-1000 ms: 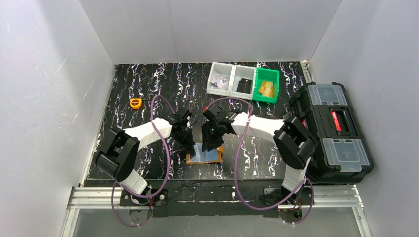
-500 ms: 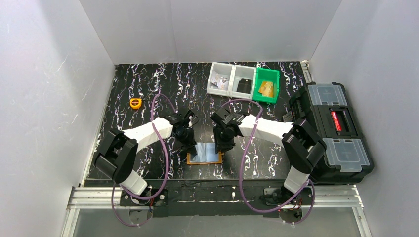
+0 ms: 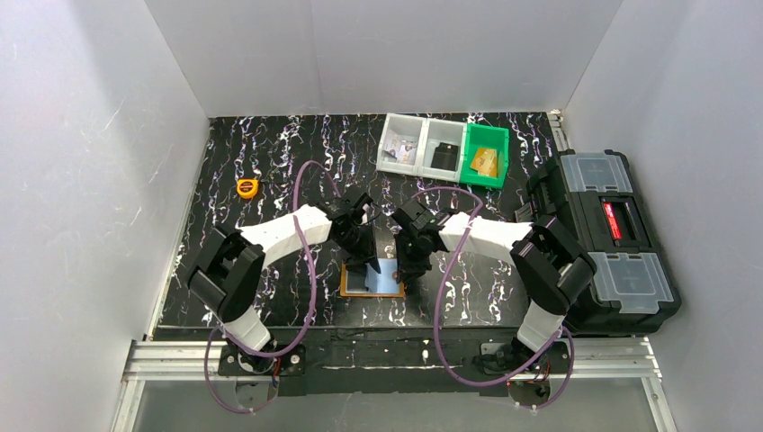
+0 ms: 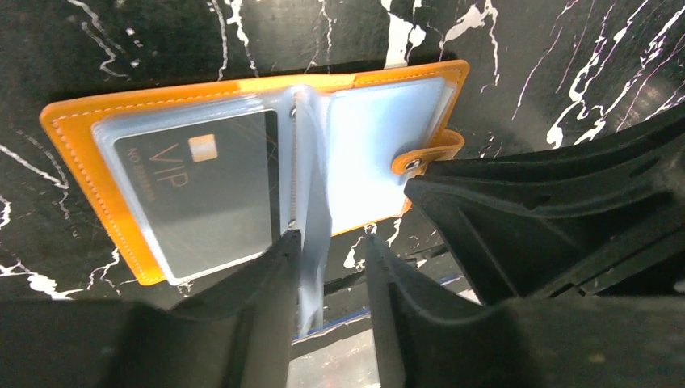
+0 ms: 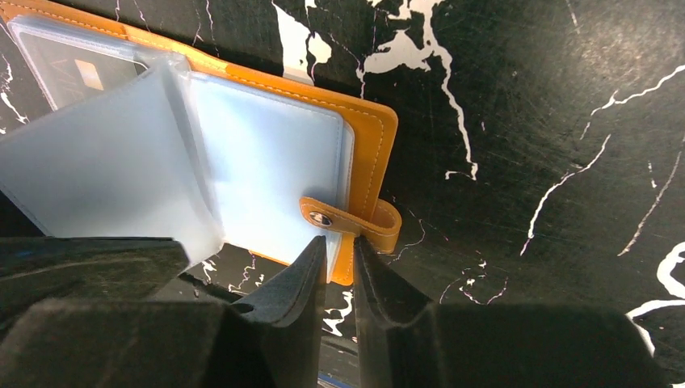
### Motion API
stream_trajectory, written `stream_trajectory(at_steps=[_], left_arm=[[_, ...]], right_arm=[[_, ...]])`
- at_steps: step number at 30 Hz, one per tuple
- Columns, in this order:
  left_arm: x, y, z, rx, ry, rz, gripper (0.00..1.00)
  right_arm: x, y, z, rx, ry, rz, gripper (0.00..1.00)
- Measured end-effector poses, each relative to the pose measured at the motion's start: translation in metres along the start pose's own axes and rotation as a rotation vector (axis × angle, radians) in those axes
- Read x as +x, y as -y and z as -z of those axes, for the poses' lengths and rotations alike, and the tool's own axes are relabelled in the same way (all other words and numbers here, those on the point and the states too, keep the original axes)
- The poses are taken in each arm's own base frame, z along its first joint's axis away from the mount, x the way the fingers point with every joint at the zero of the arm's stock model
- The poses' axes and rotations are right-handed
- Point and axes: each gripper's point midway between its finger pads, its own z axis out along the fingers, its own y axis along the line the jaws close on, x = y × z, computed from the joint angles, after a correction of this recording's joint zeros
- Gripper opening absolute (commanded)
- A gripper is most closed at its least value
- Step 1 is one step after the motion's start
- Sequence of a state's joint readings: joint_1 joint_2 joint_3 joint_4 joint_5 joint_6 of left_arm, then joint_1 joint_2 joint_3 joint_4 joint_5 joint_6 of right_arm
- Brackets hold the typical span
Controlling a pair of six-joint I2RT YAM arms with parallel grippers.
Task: Take the credit cards out of the card holder
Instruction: Remove the credit card from the card holder.
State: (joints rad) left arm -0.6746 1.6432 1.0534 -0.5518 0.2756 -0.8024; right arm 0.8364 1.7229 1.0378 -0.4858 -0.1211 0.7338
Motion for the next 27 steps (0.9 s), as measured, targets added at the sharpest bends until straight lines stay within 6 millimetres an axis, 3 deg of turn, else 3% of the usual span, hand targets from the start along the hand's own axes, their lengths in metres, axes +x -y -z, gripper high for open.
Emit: stream_trajectory(at_steps=[3, 11, 21, 27], left_arm=[[-0.002, 0.004, -0.005, -0.002, -0.008, -0.005, 0.46], [-0.004, 0.015, -0.012, 0.020, -0.015, -0.017, 0.54], [-0.011, 0.033, -0.005, 0.061, 0.001, -0.026, 0.58], [-0.014, 0.042, -0.011, 0.073, -0.004, -0.034, 0.60]], right_arm=[[0.000, 0.000, 0.001, -0.006, 0.000, -0.002, 0.25], [-0.007, -0.002, 0.010, -0.016, 0.040, -0.003, 0.25], [-0.019, -0.007, 0.048, -0.052, 0.141, -0.001, 0.26], [-0.019, 0.002, 0.059, -0.034, 0.163, -0.015, 0.27]])
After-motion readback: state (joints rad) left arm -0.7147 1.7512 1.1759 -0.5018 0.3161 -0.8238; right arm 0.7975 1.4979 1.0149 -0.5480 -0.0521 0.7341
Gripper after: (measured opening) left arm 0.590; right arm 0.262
